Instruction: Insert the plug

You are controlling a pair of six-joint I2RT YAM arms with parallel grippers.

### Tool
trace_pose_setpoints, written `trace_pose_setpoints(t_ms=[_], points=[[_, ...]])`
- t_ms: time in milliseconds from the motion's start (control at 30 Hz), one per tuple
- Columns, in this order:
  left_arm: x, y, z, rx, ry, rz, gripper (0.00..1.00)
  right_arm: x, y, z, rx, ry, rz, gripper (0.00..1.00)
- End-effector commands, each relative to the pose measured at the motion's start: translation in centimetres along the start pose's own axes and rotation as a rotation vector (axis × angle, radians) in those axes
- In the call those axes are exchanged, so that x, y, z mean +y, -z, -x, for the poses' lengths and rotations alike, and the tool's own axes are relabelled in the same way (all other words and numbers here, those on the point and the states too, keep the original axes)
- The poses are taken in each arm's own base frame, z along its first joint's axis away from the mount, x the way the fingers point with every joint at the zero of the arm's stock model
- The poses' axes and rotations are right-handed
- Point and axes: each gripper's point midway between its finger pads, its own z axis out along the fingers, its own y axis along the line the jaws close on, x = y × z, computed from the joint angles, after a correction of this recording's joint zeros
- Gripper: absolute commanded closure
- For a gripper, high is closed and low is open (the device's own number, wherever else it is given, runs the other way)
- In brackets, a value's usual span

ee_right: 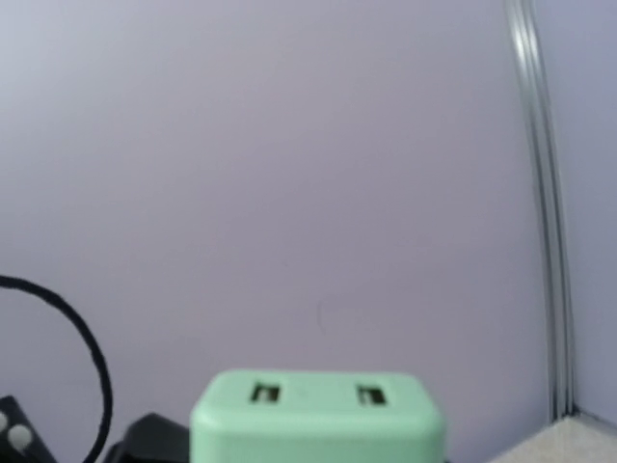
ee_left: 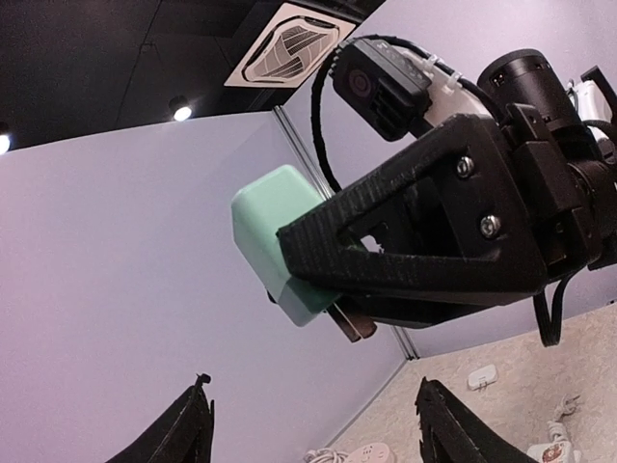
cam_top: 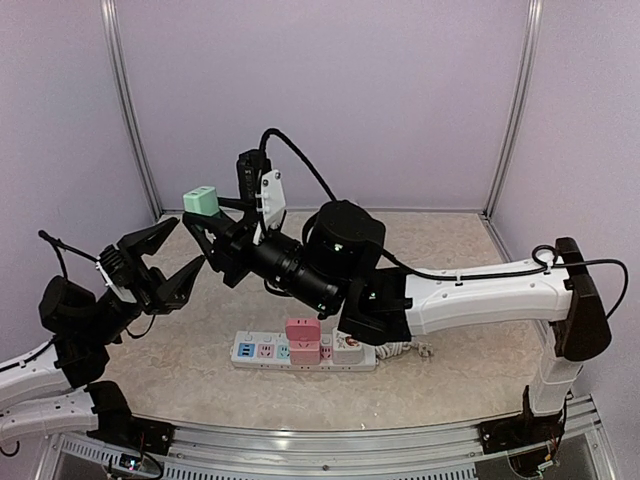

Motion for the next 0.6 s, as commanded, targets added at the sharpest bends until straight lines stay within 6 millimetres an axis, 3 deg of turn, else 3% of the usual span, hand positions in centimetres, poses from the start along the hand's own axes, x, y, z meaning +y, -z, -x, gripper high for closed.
trace_pose_setpoints(t_ms=[0,67,167,233,333,433,567], points=[[-0.2,-0.1,-0.1,0.030,-0.108,-0.035,0.30,1.9,0.6,1.1,0.025,0.129,0.085,1.00],[-0.6,0.3,-0.6,0.087,-0.121,-0.108,0.24,2.5,1.7,0.3,0.141,0.288,0.143,1.00],[-2.1,1.9,-1.1,0.154,-0.035,-0.291,0.19,1.0,4.0,-1.9,0.277,0.507,0.135,1.00],[-3.3,3.1,-0.3,0.156,0.041,-0.411,0.18,0.1,5.4,-3.6,0.325,0.638,0.138,1.00],[-3.7,3.4,0.3,0.165,0.101,-0.468,0.19,0.6,7.1,-4.9,0.342,0.751,0.223,1.00],[-4.0,3.2,0.9,0.146,0.039,-0.508,0.21,1.0,7.4,-4.9,0.313,0.797,0.255,1.00],[-3.3,1.9,0.6,0.242,0.172,-0.439,0.21,-2.4,5.2,-2.9,0.230,0.871,-0.032,1.00]])
